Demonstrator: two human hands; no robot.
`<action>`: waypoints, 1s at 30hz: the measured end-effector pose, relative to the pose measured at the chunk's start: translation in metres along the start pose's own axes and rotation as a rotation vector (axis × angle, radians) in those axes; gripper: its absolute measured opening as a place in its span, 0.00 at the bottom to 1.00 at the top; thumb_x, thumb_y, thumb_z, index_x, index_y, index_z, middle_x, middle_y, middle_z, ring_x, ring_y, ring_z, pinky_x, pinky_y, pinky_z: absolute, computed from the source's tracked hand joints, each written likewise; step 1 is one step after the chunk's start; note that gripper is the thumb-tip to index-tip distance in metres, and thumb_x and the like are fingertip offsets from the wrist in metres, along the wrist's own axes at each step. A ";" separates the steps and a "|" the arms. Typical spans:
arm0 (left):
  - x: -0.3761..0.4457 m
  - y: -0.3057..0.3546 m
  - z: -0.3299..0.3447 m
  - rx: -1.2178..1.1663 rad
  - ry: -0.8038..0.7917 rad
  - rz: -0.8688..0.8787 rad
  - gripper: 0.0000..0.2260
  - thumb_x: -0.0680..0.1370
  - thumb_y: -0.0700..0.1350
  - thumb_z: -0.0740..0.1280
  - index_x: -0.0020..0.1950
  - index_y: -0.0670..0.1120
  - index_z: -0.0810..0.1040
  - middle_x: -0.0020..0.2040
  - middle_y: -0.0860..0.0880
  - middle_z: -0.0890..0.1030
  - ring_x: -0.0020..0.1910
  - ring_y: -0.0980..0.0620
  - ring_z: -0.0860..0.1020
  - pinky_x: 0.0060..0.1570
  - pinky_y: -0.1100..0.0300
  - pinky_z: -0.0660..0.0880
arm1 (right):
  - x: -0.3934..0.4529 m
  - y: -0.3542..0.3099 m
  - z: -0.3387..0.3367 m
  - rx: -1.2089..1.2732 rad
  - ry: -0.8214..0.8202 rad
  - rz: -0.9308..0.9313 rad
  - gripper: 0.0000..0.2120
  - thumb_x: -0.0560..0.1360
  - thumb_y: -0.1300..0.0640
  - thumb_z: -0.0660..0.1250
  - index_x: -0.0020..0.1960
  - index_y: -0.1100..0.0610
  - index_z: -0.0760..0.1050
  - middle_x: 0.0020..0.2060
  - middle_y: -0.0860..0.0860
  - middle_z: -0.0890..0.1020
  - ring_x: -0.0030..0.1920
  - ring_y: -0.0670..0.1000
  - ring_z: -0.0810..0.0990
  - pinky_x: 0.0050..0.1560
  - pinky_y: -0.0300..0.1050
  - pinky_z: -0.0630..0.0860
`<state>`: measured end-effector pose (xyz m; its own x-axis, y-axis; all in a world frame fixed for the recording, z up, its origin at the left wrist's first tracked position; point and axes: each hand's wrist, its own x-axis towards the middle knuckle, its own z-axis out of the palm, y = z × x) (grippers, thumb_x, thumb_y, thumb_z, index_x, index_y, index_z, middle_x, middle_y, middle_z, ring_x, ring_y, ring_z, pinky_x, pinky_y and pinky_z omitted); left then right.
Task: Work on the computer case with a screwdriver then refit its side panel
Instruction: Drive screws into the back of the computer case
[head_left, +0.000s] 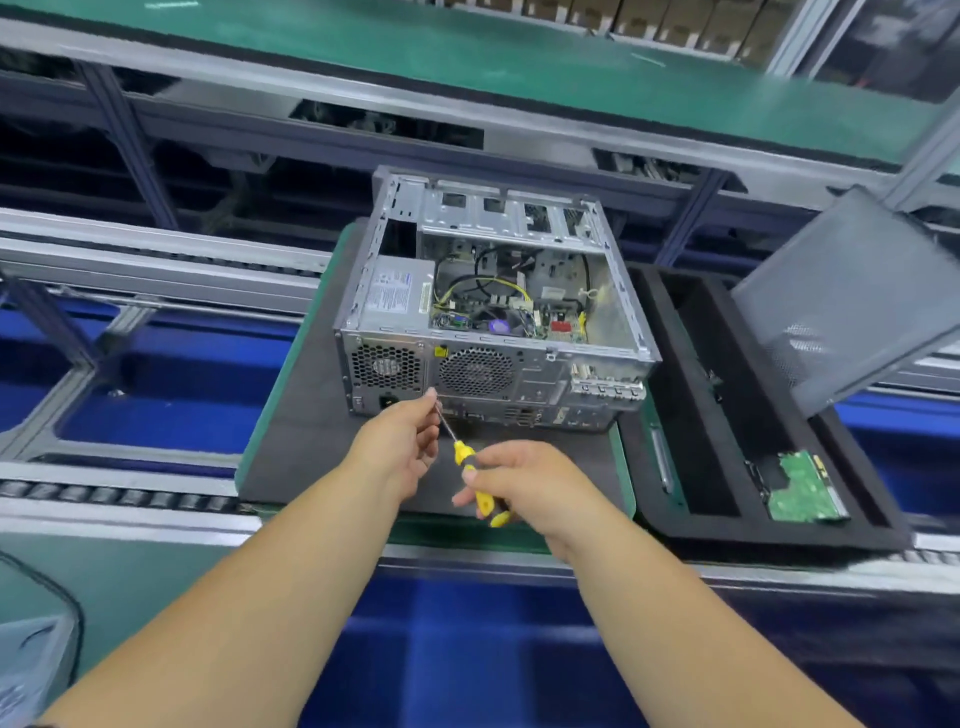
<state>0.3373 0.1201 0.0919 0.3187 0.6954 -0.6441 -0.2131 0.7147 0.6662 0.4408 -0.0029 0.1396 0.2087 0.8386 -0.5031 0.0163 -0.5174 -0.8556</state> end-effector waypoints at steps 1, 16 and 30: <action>0.002 -0.002 0.000 0.013 -0.008 -0.016 0.08 0.78 0.48 0.69 0.41 0.46 0.78 0.31 0.52 0.74 0.29 0.57 0.70 0.35 0.65 0.69 | 0.002 0.006 0.006 0.036 -0.004 0.019 0.02 0.78 0.62 0.67 0.50 0.56 0.78 0.37 0.52 0.86 0.30 0.46 0.77 0.31 0.36 0.74; 0.033 -0.008 -0.006 0.055 -0.095 -0.014 0.07 0.82 0.42 0.62 0.53 0.43 0.79 0.44 0.49 0.83 0.43 0.55 0.79 0.49 0.62 0.75 | 0.034 0.042 0.038 0.214 0.105 0.071 0.04 0.79 0.56 0.67 0.54 0.51 0.78 0.42 0.49 0.87 0.37 0.45 0.81 0.39 0.40 0.79; 0.045 -0.002 -0.005 0.051 -0.087 -0.035 0.05 0.80 0.42 0.65 0.49 0.43 0.79 0.34 0.51 0.84 0.37 0.56 0.79 0.41 0.64 0.75 | 0.040 0.039 0.043 0.238 0.151 0.079 0.04 0.81 0.56 0.64 0.51 0.48 0.76 0.41 0.48 0.87 0.41 0.48 0.82 0.41 0.42 0.78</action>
<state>0.3473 0.1503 0.0589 0.4046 0.6593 -0.6338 -0.1542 0.7323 0.6633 0.4074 0.0179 0.0808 0.3436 0.7531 -0.5610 -0.2325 -0.5106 -0.8278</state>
